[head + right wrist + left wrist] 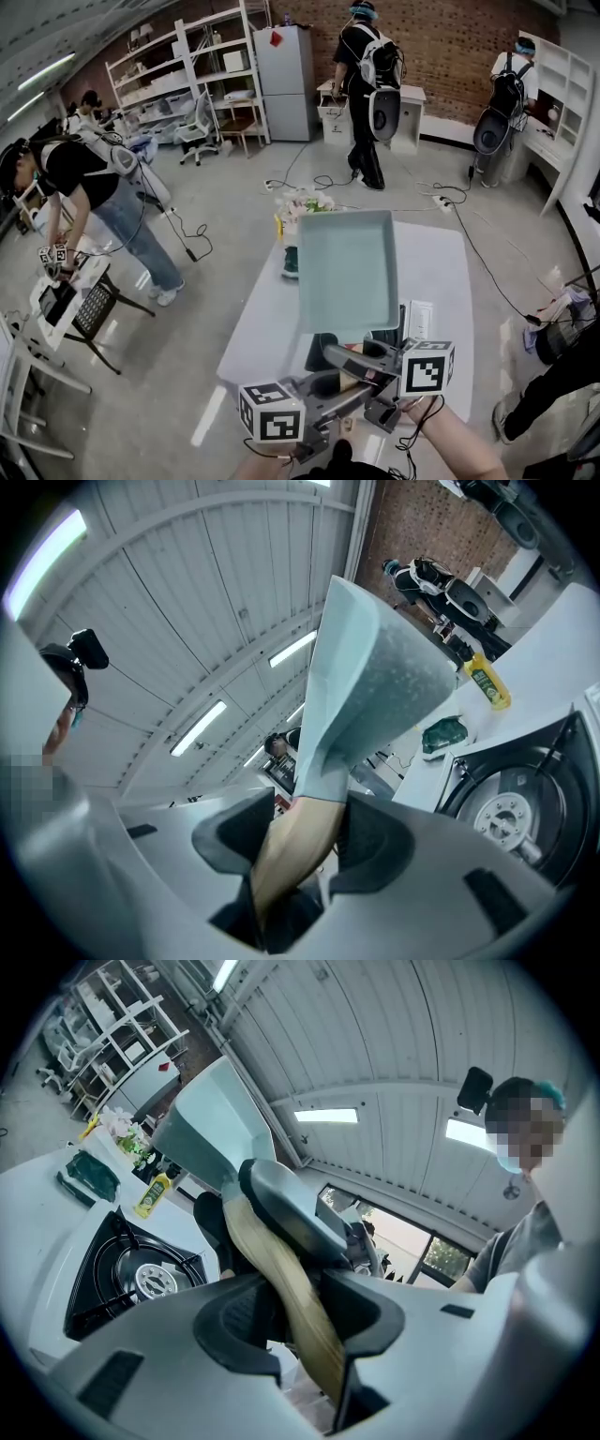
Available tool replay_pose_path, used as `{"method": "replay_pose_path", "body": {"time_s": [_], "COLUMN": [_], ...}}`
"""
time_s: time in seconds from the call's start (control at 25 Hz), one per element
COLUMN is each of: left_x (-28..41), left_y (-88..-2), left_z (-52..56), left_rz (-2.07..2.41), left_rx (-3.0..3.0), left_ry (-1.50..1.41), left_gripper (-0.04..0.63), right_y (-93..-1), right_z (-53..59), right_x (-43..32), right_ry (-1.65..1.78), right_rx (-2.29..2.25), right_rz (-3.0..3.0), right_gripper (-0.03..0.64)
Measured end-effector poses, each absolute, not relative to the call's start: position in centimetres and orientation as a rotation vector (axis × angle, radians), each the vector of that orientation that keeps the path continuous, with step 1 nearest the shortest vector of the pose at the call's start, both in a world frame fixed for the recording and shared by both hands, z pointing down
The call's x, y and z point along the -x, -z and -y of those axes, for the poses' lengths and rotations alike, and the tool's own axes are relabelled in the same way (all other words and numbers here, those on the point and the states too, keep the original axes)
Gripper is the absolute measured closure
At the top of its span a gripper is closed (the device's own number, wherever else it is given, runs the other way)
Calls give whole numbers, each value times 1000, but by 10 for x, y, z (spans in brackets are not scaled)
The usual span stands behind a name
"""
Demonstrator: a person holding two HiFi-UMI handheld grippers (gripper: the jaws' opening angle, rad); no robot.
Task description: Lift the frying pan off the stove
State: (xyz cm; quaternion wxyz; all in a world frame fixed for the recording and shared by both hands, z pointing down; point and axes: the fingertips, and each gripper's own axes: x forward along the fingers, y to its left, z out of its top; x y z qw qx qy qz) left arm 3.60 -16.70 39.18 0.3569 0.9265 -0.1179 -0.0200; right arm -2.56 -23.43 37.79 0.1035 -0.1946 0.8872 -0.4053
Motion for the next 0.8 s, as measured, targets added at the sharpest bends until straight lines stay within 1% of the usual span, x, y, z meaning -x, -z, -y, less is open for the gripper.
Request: {"method": "replay_pose_path", "body": {"time_s": [0.8], "left_x": [-37], "left_y": [-394], "left_z": [161], "left_rz": [320], "left_rx": [-2391], "left_ry": [48], "left_gripper": [457], "right_y": [-379], "right_z": [228], "right_x": [25], "right_ry": [1185], "right_rx": [566], "right_rz": [-2626], "right_gripper": [431]}}
